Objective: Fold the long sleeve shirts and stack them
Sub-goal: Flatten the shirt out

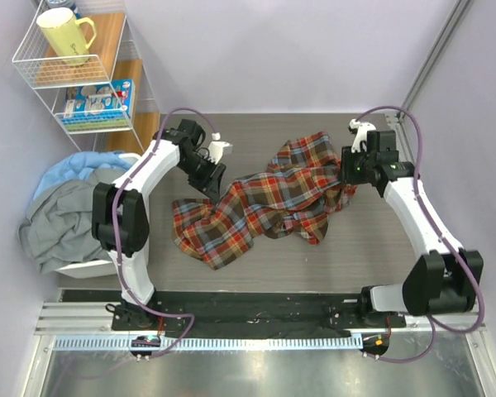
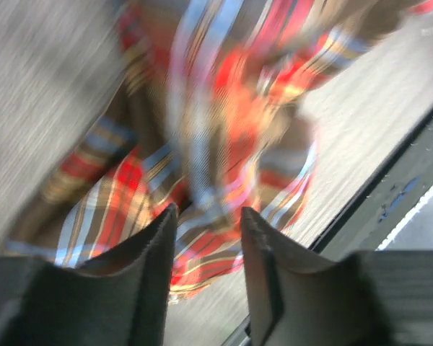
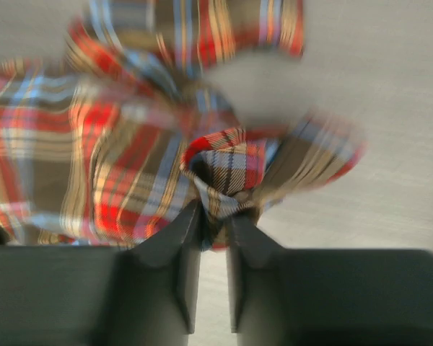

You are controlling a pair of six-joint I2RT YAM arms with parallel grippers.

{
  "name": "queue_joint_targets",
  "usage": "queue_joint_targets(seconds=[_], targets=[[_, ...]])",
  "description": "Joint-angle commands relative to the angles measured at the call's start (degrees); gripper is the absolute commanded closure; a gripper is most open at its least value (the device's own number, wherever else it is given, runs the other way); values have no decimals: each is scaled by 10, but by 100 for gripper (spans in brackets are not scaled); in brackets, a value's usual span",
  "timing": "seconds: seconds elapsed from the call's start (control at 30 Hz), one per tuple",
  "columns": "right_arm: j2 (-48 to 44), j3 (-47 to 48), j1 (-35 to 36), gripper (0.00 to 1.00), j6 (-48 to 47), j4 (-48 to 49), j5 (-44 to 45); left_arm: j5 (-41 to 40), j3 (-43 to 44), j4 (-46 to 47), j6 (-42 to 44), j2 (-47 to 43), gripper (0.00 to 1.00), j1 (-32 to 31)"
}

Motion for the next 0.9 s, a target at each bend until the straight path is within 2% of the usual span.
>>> queue_joint_targets(seconds=[0.0,0.03,0.13,0.2,0.23,0.33,0.4,0.47,0.7,0.87], targets=[[58,25,-2,54,-41,-27,8,-10,-28,58,-25,-72,51,13],[64,40,-5,38,-44,-50,8,10,-41,61,-25,-86,46,13],[43,43,-23,17,-47,-77,-17,33,-95,43,-6,-148,35,11],[8,34,-28,12,-43,-98,-37,32,-142,28,10,-200,29,6],[-7,27,-28,12,-39,-118,-48,20,-161,26,14,-219,26,1],[-58,-28,-27,14,-22,-136,-129,-35,-252,34,37,-280,25,-41],[-73,-76,-27,16,-11,-136,-177,-73,-285,50,48,-308,25,-91],[-62,-76,-16,19,-7,-142,-169,-117,-321,66,49,-315,25,-134],[-6,-69,-10,19,0,-158,-188,-174,-356,118,45,-289,25,-202],[92,-57,33,21,-21,-182,-136,-209,-367,162,45,-248,25,-243]])
